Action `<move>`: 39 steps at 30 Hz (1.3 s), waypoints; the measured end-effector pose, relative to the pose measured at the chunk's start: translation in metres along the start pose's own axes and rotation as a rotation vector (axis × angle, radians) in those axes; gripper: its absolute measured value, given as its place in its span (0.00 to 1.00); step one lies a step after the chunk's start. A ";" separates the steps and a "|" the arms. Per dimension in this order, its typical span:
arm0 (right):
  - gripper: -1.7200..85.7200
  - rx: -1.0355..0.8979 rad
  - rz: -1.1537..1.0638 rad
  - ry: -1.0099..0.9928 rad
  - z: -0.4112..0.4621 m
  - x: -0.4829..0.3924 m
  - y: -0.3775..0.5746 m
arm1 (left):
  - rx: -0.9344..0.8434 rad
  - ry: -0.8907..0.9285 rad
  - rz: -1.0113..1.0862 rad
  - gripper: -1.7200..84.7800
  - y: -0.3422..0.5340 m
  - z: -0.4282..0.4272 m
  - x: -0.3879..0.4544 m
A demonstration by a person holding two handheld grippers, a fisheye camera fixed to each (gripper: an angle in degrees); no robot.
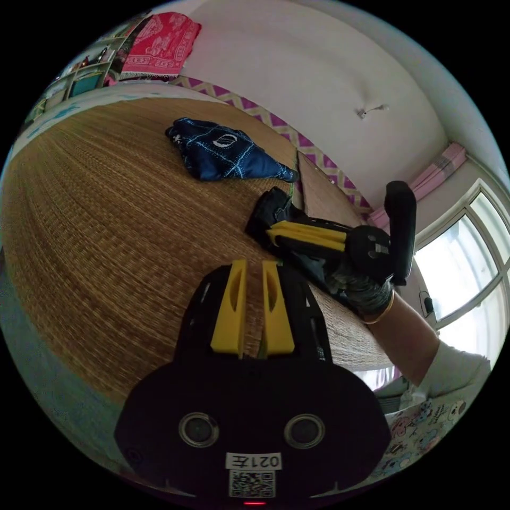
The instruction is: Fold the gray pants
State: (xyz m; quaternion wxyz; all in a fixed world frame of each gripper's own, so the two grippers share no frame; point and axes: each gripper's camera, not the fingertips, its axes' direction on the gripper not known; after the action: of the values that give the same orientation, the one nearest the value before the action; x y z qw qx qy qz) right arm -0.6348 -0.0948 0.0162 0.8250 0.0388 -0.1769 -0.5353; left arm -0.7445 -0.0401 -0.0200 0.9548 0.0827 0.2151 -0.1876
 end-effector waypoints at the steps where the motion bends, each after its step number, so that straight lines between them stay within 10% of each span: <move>1: 0.05 0.024 0.033 -0.095 -0.007 0.012 0.007 | -0.002 0.010 -0.010 0.08 0.000 0.002 0.001; 5: 0.07 0.174 0.173 -0.383 -0.063 0.070 0.061 | 0.000 0.098 -0.101 0.09 -0.001 0.021 0.012; 24: 0.02 0.317 0.746 -0.292 -0.238 0.124 0.515 | 0.067 0.210 -0.322 0.03 0.019 0.101 0.152; 39: 0.01 0.442 1.131 -0.103 -0.336 0.085 0.789 | 0.126 0.068 0.720 0.02 0.117 0.168 0.700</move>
State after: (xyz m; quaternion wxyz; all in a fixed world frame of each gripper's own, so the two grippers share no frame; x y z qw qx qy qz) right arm 0.1945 0.1217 -0.0761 0.9442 0.0831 -0.3168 0.0340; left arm -0.0488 -0.1984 -0.1701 0.9450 0.2179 0.1919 0.1507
